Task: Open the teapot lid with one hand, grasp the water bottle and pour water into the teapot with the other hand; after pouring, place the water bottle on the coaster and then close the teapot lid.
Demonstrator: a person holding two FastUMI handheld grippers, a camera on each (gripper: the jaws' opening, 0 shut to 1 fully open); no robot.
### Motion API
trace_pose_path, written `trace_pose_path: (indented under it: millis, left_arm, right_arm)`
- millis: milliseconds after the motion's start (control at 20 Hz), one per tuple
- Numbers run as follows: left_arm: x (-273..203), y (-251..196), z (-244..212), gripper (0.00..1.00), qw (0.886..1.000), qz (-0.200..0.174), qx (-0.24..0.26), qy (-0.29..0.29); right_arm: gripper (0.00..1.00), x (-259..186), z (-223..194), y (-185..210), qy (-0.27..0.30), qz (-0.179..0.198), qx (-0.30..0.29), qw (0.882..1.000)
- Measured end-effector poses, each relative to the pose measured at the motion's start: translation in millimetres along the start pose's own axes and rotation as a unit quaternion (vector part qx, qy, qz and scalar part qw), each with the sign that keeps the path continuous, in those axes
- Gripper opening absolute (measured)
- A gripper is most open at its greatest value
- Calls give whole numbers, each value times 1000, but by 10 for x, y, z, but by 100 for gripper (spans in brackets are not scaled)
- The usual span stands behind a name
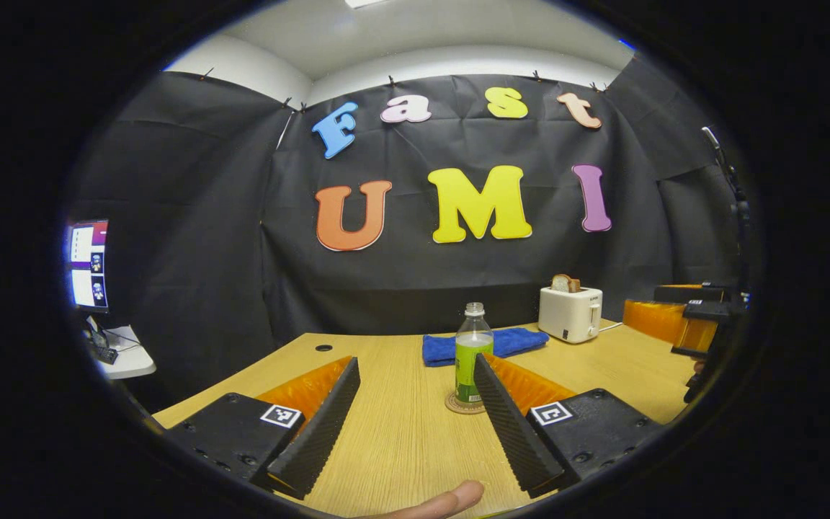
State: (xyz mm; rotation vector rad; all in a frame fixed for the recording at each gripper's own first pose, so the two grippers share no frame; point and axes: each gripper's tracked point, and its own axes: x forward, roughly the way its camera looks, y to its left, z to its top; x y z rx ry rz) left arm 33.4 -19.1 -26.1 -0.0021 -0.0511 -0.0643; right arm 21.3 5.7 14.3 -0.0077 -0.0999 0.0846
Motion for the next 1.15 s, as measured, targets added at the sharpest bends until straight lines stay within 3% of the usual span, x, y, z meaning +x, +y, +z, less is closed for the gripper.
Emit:
trace_pose_path:
  millis: [50,200,400,1150]
  left_arm:
    - [-16,2,0,99,1000,2,2,4]
    - [-89,92,140,99,1000,24,3,-15]
    - [-160,-28,174,99,1000,0,3,-14]
    - [-100,37,30,99,1000,9,-7,12]
  right_arm:
    - [92,-76,-19,-62,6,-8,-2,1000]
    - [96,-260,-16,-211,8,-21,-5,1000]
    - [94,-342,129,-320,-10,-26,-4,1000]
    - [98,-332,98,-356,-5,-29,-18,999]
